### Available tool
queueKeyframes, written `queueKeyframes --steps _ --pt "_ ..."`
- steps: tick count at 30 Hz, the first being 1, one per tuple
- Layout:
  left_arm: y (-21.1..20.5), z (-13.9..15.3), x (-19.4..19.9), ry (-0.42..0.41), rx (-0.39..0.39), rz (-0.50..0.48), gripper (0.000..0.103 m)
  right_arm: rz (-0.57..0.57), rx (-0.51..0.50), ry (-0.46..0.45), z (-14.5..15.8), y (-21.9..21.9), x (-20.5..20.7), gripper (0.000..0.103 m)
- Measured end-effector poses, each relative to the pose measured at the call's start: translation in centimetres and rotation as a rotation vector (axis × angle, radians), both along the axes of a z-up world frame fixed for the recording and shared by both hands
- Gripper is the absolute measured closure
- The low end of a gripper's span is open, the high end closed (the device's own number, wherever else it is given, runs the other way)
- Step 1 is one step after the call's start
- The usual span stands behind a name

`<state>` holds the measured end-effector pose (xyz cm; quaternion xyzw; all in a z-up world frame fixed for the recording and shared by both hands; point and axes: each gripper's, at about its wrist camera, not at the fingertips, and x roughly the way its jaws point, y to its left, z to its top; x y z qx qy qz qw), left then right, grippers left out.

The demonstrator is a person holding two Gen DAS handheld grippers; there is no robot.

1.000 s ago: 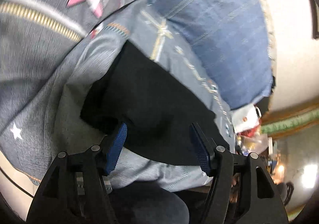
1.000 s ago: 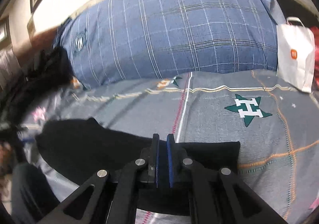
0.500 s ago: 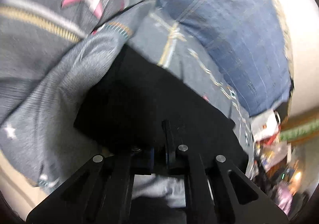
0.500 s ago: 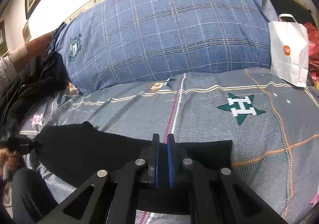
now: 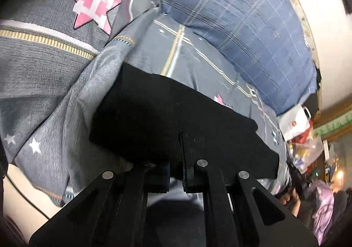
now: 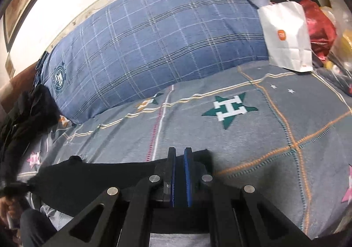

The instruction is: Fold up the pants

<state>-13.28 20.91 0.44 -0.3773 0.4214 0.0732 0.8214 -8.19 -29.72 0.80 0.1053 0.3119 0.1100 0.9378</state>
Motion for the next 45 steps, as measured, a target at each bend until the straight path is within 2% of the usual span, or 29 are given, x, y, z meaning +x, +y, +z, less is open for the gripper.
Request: queueKeyframes --steps 2,3,4,7,9,10,13,14,16,19,21,23,24,25,27,28,29,30,31,32,33,34,35,37,39,40,42,43,45 --pt "0.0 -2.0 0.5 0.077 0.052 -0.025 0.097 -0.017 0.0 0.029 -0.4 -0.7 0.4 0.097" --pt "0.4 -3.1 0.5 0.113 0.02 -0.012 0.097 -0.03 -0.002 0.046 -0.6 -0.9 0.5 0.097" --pt "0.6 -3.4 0.2 0.116 -0.013 -0.002 0.097 -0.034 0.0 0.054 -0.7 -1.0 0.7 0.097" --pt "0.5 -1.9 -0.8 0.058 0.017 0.007 0.097 -0.031 -0.005 0.031 -0.3 -1.0 0.3 0.097" --pt "0.7 -3.1 -0.1 0.1 0.051 -0.006 0.097 0.091 0.021 -0.033 0.8 0.9 -0.4 0.097" --pt "0.8 -4.3 0.3 0.141 0.028 -0.012 0.097 0.153 0.028 -0.05 1.2 2.1 -0.5 0.097" --pt "0.3 -2.9 0.3 0.129 0.078 -0.021 0.097 0.42 -0.114 -0.116 2.1 9.8 -2.3 0.097" --pt "0.1 -2.6 0.3 0.124 0.087 -0.021 0.097 0.525 -0.177 -0.118 1.8 13.5 -3.1 0.097" --pt "0.3 -3.2 0.7 0.138 0.088 -0.029 0.096 0.643 -0.224 -0.091 0.8 17.9 -3.8 0.097" --pt "0.6 -3.8 1.3 0.125 0.09 -0.037 0.094 0.709 -0.266 -0.078 -1.2 23.8 -4.2 0.097" --pt "0.5 -3.6 1.2 0.125 0.089 -0.031 0.094 0.746 -0.256 -0.021 -3.2 26.3 -3.8 0.097" --pt "0.7 -3.6 1.1 0.121 0.085 -0.036 0.093 0.76 -0.348 0.128 -7.4 28.2 -3.3 0.095" --pt "0.7 -3.6 1.0 0.114 0.084 -0.041 0.093 0.751 -0.332 0.066 -7.7 27.8 -4.1 0.096" --pt "0.8 -3.6 1.0 0.108 0.083 -0.047 0.092 0.753 -0.31 0.027 -7.4 27.3 -4.7 0.09" --pt "0.9 -3.4 0.8 0.098 0.094 -0.059 0.091 0.762 -0.325 0.071 -6.9 27.3 -5.0 0.089" --pt "0.9 -3.3 0.6 0.094 0.099 -0.066 0.089 0.75 -0.323 0.059 -6.2 27.2 -5.0 0.089" --pt "0.8 -3.1 0.3 0.098 0.115 -0.06 0.082 0.731 -0.308 0.018 -5.4 27.0 -5.2 0.089" --pt "0.8 -2.8 -0.2 0.108 0.143 -0.048 0.076 0.717 -0.287 -0.026 -4.8 26.7 -5.4 0.088" --pt "0.8 -2.4 -0.5 0.115 0.185 -0.034 0.067 0.708 -0.28 -0.044 -4.6 26.6 -5.5 0.078" --pt "0.6 -1.9 -0.9 0.121 0.235 -0.016 0.06 0.708 -0.296 -0.011 -5.3 26.7 -5.3 0.06" --pt "0.3 -1.1 -1.4 0.123 0.291 0.001 0.058 0.719 -0.326 0.068 -6.7 27.1 -4.8 0.053" --pt "-0.2 -0.2 -2.0 0.11 0.35 0.019 0.056 0.727 -0.367 0.094 -7.9 27.2 -5.0 0.052" --pt "-0.7 0.8 -2.5 0.093 0.4 0.031 0.056 0.733 -0.42 -0.01 -7.4 27.4 -6.3 0.053" --pt "-2.3 3.4 -2.9 0.027 0.507 0.033 0.056 0.739 -0.501 -0.031 -6.6 28.3 -7.2 0.054" --pt "-3.9 5.6 -2.1 -0.048 0.535 -0.016 0.05 0.711 -0.444 -0.139 -5.1 27.6 -7.7 0.054" --pt "-4.9 6.3 -1.0 -0.086 0.521 -0.073 0.041 0.681 -0.411 -0.168 -4.4 27.1 -7.5 0.054" --pt "-6.1 6.5 1.3 -0.108 0.453 -0.169 0.038 0.599 -0.374 -0.2 -3.4 26.7 -6.2 0.054" --pt "-6.6 5.9 3.2 -0.068 0.379 -0.221 0.039 0.56 -0.368 -0.208 -3.1 26.3 -5.5 0.054" --pt "-7.1 4.7 5.6 -0.038 0.23 -0.238 0.039 0.501 -0.31 -0.202 -2.5 25.2 -3.3 0.054"
